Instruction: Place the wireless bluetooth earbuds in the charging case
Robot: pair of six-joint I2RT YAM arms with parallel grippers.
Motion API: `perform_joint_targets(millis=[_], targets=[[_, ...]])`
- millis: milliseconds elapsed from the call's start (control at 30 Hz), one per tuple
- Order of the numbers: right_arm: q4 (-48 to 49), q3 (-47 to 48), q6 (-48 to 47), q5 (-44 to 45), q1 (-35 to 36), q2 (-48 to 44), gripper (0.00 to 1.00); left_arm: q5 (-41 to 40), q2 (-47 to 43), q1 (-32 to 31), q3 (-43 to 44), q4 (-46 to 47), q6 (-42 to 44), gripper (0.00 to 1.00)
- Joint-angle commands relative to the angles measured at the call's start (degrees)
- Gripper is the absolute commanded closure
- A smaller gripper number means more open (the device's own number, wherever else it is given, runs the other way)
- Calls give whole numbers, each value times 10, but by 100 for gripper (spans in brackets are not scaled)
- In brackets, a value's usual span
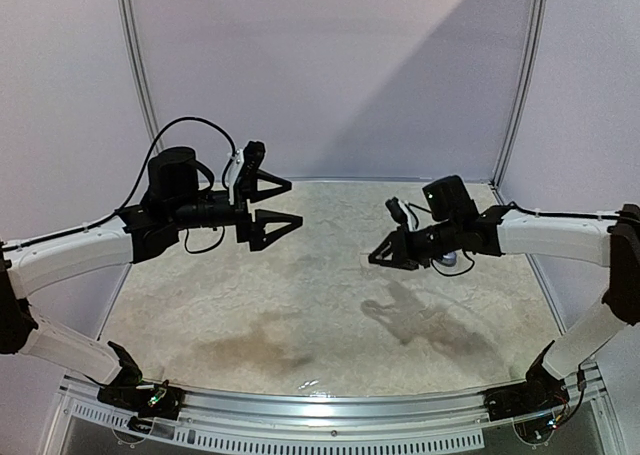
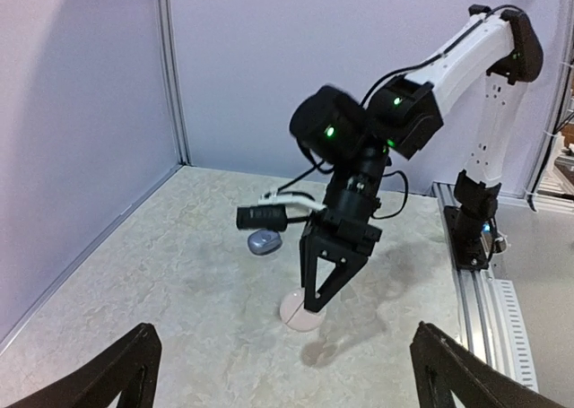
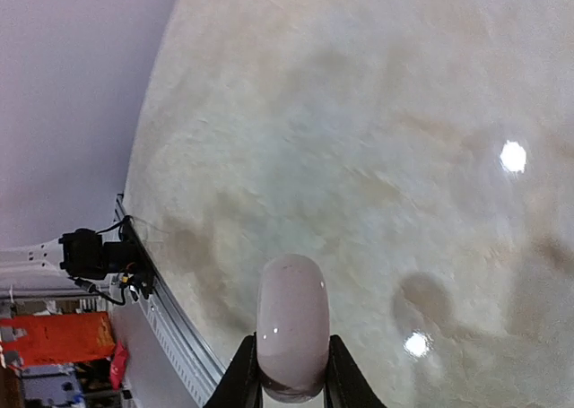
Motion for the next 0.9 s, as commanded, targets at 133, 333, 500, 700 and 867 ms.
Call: perform_joint_targets(millis=[133, 333, 500, 700, 867], targets=[[33, -38, 72, -84, -72, 128, 100, -20, -19, 2, -12, -25, 25, 1], [-9, -4, 55, -95, -82, 197, 98, -25, -23, 4, -14, -30, 30, 1], [-80, 25, 31, -60, -83, 208, 71, -26, -21, 8, -12, -30, 33, 1], [-152, 53, -2, -15, -83, 191, 50, -22, -17, 11, -12, -26, 31, 1], [-215, 93, -29, 38, -83, 161, 41, -26, -17, 14, -12, -30, 35, 1]])
